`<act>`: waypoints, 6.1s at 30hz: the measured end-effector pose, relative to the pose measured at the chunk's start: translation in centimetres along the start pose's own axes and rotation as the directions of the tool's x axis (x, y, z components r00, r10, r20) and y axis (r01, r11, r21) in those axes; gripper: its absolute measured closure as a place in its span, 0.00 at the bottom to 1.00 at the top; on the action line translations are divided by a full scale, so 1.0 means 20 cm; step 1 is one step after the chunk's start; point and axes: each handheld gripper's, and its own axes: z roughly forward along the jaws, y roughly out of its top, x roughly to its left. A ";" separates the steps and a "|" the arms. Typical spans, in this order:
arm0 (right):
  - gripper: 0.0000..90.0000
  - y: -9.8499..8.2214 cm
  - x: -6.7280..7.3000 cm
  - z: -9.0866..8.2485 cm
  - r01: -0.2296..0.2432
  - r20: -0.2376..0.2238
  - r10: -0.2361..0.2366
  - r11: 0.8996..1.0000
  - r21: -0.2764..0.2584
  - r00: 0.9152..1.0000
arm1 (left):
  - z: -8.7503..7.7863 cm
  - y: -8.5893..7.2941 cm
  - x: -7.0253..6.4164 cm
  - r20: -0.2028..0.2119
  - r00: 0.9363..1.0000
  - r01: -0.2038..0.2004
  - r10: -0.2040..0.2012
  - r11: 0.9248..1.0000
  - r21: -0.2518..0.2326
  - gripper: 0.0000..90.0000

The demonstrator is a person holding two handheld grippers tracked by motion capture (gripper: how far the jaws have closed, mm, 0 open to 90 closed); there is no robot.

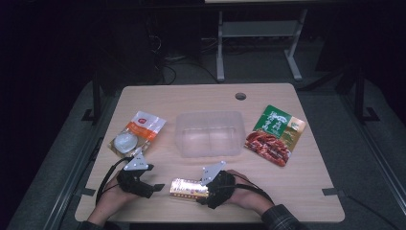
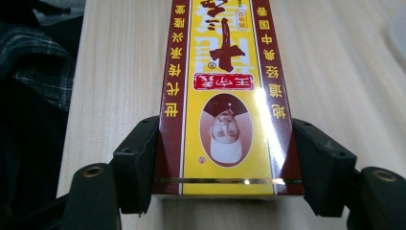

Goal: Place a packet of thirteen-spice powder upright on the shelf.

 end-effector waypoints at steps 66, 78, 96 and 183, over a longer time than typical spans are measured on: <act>0.35 -0.10 -0.07 -0.35 0.007 -0.077 -0.019 0.987 -0.161 0.997 | 0.27 0.37 -0.28 0.400 0.835 -0.360 0.378 0.925 -0.124 0.23; 0.34 -0.10 -0.07 -0.34 0.012 -0.090 -0.027 0.986 -0.168 0.996 | 0.25 0.37 -0.26 0.407 0.826 -0.367 0.390 0.920 -0.138 0.34; 0.18 -0.14 -0.10 -0.37 -0.075 -0.063 0.064 0.979 -0.190 0.996 | 0.22 0.34 -0.24 0.373 0.858 -0.332 0.353 0.935 -0.122 0.35; 0.18 -0.46 0.05 -0.50 -0.372 0.223 0.409 0.908 -0.191 0.885 | 0.42 1.10 0.15 0.275 0.911 -0.315 0.309 0.949 -0.023 0.35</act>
